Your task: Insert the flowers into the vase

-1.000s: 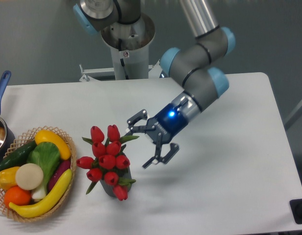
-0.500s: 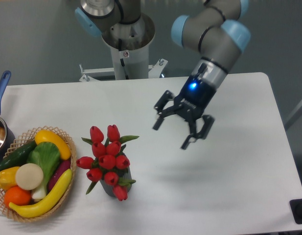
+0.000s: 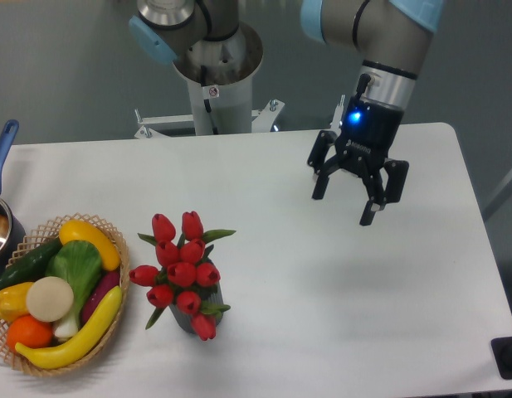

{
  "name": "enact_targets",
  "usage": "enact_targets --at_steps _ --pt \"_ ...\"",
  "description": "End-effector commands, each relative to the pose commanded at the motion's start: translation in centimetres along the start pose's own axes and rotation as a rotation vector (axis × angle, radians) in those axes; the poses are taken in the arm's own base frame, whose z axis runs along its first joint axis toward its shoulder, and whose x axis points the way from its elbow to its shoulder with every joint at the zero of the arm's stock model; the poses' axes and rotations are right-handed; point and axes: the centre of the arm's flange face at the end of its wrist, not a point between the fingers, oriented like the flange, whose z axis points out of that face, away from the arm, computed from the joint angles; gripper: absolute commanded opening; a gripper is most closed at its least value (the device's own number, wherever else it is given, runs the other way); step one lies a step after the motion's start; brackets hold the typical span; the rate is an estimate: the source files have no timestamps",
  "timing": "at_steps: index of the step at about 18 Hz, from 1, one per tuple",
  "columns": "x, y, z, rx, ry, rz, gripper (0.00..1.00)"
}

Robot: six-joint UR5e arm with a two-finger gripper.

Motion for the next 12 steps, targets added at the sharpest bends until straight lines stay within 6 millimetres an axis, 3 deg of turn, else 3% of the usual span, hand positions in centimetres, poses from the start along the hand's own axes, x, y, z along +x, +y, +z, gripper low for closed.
enact_targets --at_steps 5,12 --pt "-0.5 0.5 -1.5 -0.044 0.059 0.083 1.00" --pt "-0.6 0.2 -1.6 -0.044 0.055 0.083 1.00"
